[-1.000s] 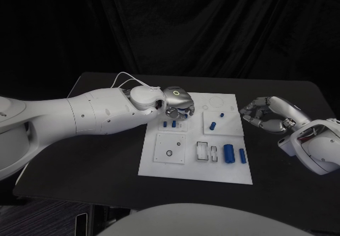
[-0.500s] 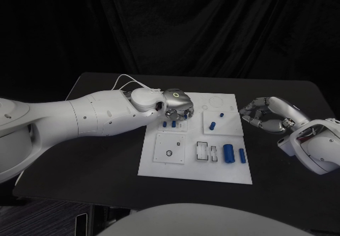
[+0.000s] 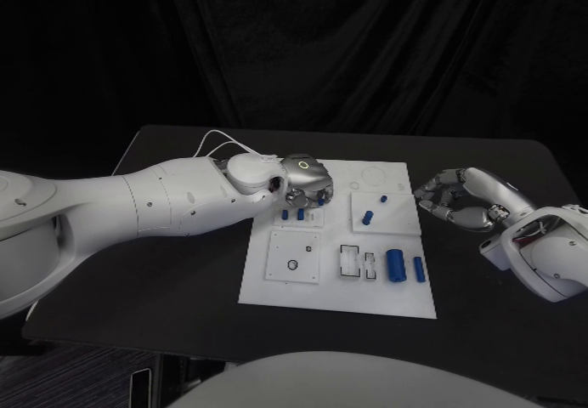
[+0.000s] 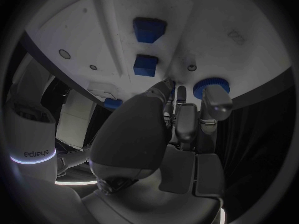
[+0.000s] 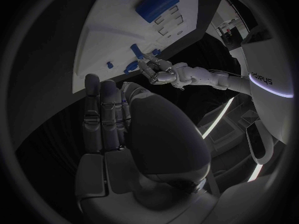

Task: Assemble the parts on the task board

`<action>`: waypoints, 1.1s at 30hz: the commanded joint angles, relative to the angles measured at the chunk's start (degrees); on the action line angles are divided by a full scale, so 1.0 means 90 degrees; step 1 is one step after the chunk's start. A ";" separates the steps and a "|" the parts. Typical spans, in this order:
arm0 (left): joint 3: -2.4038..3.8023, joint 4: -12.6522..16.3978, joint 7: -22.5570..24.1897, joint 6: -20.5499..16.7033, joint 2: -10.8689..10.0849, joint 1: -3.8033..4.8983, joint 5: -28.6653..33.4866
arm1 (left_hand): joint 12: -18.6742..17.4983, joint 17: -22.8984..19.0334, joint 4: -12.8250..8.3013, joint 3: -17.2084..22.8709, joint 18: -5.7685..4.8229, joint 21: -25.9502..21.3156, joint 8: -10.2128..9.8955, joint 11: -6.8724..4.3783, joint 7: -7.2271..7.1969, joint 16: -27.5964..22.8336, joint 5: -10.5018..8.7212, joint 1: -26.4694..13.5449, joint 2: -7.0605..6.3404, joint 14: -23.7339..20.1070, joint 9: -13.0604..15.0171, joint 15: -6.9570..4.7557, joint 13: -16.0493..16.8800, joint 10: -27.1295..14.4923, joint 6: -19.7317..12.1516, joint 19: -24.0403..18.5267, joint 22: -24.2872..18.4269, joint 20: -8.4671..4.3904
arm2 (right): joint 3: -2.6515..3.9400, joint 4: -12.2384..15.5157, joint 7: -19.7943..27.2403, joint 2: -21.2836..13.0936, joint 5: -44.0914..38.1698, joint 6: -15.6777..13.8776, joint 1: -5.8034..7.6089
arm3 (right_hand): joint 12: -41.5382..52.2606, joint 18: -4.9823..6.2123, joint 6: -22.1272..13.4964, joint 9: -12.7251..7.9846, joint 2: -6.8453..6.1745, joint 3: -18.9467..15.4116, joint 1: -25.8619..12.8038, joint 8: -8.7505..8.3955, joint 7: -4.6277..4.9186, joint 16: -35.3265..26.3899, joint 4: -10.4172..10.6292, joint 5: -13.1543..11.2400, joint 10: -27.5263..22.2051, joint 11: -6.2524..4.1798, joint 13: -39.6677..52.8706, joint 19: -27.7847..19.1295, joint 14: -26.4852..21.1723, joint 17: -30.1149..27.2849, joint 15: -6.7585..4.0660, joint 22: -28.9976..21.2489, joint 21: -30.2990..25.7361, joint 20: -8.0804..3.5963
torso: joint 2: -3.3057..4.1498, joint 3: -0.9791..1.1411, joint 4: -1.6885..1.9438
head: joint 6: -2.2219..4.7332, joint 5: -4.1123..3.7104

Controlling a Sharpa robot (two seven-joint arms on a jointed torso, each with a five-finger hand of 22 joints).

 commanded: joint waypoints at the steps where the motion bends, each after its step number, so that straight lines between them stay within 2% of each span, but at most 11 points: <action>1: 0.0006 -0.0010 0.0035 -0.0063 0.0020 -0.0016 -0.0003 | -0.0021 -0.0012 -0.0025 0.0061 -0.0125 0.0037 0.0061 -0.0007 0.0003 -0.0030 0.0030 -0.0034 -0.0037 -0.0060 0.0040 0.0003 0.0033 0.0054 0.0092 -0.0023 0.0346 -0.0022 | 0.0003 0.0000 -0.0106 0.0004 -0.0012 0.0051 -0.0019 | 0.0015 0.0058 0.0043 0.0008 -0.0046 0.0050 0.0025 0.0042 0.0001 0.0004 0.0004 0.0037 0.0056 0.0002 -0.0012 0.0042 0.0047 -0.0023 -0.0005 0.0161 0.0024 -0.0015 | 0.0001 -0.0001 0.0000 | -0.0001 0.0006; 8: 0.0006 -0.0057 0.0113 -0.0101 0.0038 -0.0034 -0.0003 | 0.0019 -0.0031 -0.0127 0.0182 -0.0141 0.0139 0.0221 -0.0113 0.0044 -0.0057 0.0028 -0.0071 0.0002 -0.0052 0.0174 -0.0065 0.0130 0.0296 0.0352 0.0008 0.0417 -0.0073 | 0.0003 -0.0004 -0.0112 0.0018 -0.0012 0.0065 -0.0024 | 0.0016 0.0058 0.0046 0.0008 -0.0047 0.0051 0.0024 0.0044 0.0001 0.0003 0.0004 0.0038 0.0060 0.0002 -0.0013 0.0042 0.0047 -0.0026 -0.0005 0.0161 0.0025 -0.0015 | -0.0002 0.0000 0.0006 | -0.0001 0.0004; 17: 0.0006 -0.0045 0.0289 -0.0479 -0.0012 -0.0049 -0.0003 | -0.0023 -0.0128 -0.0242 0.0276 -0.0170 0.0277 0.0463 -0.0209 -0.0003 -0.0129 0.0032 -0.0194 0.0094 -0.0041 0.0396 -0.0131 0.0201 0.0777 0.0740 0.0067 0.0513 -0.0144 | 0.0003 -0.0013 -0.0117 0.0023 -0.0012 0.0064 -0.0027 | 0.0024 0.0057 0.0074 0.0014 -0.0044 0.0062 0.0026 0.0058 -0.0006 0.0000 0.0000 0.0040 0.0095 -0.0006 -0.0014 0.0044 0.0051 -0.0032 -0.0008 0.0160 0.0029 -0.0016 | -0.0002 0.0000 -0.0002 | -0.0001 0.0017; 24: 0.0007 0.0189 0.0248 -0.0827 -0.0264 -0.0039 -0.0002 | -0.0232 -0.0316 -0.0304 0.0307 -0.0174 0.0263 0.0494 -0.0217 -0.0011 -0.0234 0.0044 -0.0285 0.0067 -0.0075 0.0496 -0.0142 0.0150 0.0896 0.0775 0.0070 0.0537 -0.0171 | 0.0003 -0.0005 -0.0124 -0.0003 -0.0012 0.0065 -0.0034 | 0.0025 0.0058 0.0085 0.0016 -0.0047 0.0064 0.0024 0.0064 -0.0009 -0.0003 0.0000 0.0038 0.0106 -0.0008 -0.0015 0.0045 0.0051 -0.0038 -0.0009 0.0160 0.0031 -0.0017 | -0.0004 0.0004 -0.0002 | -0.0001 0.0020; 26: 0.0009 0.0287 0.0210 -0.0939 -0.0371 -0.0006 -0.0002 | -0.0314 -0.0390 -0.0310 0.0319 -0.0170 0.0224 0.0476 -0.0210 -0.0009 -0.0279 0.0017 -0.0318 0.0052 -0.0097 0.0513 -0.0137 0.0126 0.0911 0.0751 0.0056 0.0532 -0.0170 | 0.0003 -0.0003 -0.0133 -0.0016 -0.0012 0.0067 -0.0035 | 0.0025 0.0058 0.0085 0.0016 -0.0047 0.0064 0.0024 0.0064 -0.0009 -0.0003 0.0000 0.0038 0.0106 -0.0008 -0.0015 0.0045 0.0051 -0.0038 -0.0009 0.0160 0.0031 -0.0017 | -0.0005 0.0005 0.0007 | -0.0001 0.0009; 30: 0.0015 0.0530 0.0157 -0.1140 -0.0621 0.0129 -0.0002 | -0.0445 -0.0409 -0.0315 0.0345 -0.0168 0.0193 0.0450 -0.0211 -0.0019 -0.0315 -0.0027 -0.0368 0.0040 -0.0090 0.0542 -0.0137 0.0089 0.0943 0.0727 0.0049 0.0535 -0.0167 | 0.0003 -0.0003 -0.0149 -0.0034 -0.0012 0.0073 -0.0036 | 0.0025 0.0058 0.0089 0.0017 -0.0051 0.0063 0.0019 0.0066 -0.0010 -0.0006 0.0001 0.0034 0.0113 -0.0009 -0.0017 0.0045 0.0051 -0.0043 -0.0010 0.0160 0.0032 -0.0017 | -0.0005 0.0008 0.0007 | -0.0001 0.0009; 33: 0.0018 0.0738 0.0258 -0.1275 -0.0838 0.0231 -0.0002 | -0.0593 -0.0284 -0.0318 0.0384 -0.0208 0.0385 0.0444 -0.0206 -0.0025 -0.0287 -0.0050 -0.0416 0.0032 0.0008 0.0584 -0.0157 0.0041 0.1008 0.0742 0.0131 0.0607 -0.0165 | 0.0003 -0.0003 -0.0160 -0.0054 -0.0012 0.0078 -0.0038 | 0.0025 0.0058 0.0090 0.0017 -0.0052 0.0063 0.0019 0.0066 -0.0010 -0.0008 0.0002 0.0033 0.0114 -0.0009 -0.0017 0.0045 0.0050 -0.0046 -0.0010 0.0160 0.0032 -0.0017 | -0.0001 0.0000 0.0011 | -0.0001 -0.0013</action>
